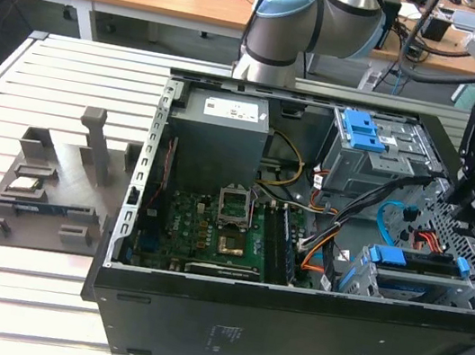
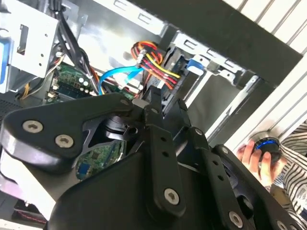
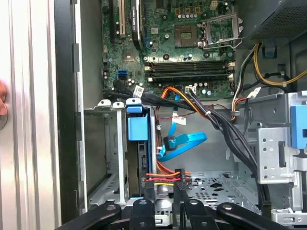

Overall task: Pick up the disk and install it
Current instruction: 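Insert the second disk wire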

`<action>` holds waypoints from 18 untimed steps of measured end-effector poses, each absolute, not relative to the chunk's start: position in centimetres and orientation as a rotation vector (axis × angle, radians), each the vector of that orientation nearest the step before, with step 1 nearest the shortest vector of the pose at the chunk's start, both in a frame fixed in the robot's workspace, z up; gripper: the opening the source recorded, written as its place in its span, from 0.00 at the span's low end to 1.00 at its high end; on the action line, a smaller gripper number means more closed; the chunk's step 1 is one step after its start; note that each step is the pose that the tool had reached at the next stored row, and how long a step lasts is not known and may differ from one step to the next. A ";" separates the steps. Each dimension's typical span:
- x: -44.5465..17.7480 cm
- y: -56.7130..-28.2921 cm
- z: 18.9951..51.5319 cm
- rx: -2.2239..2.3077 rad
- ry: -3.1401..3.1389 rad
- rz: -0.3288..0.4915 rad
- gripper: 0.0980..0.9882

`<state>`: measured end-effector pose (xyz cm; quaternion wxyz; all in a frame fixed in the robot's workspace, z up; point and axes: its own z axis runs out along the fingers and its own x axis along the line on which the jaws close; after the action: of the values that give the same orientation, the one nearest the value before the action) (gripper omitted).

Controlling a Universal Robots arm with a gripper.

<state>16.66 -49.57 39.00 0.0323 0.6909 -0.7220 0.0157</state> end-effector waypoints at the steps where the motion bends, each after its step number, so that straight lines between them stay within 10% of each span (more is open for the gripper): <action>1: 16.4 -49.5 39.0 2.127 -2.223 0.049 0.23; 15: 12.9 -49.3 37.0 2.169 -2.182 0.051 0.23; 16: 12.9 -49.3 37.0 2.169 -2.182 0.051 0.07; 18: 13.9 -50.9 36.1 2.167 -2.180 0.056 0.07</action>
<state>13.95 -50.87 36.08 0.0338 0.7045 -0.7086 0.0182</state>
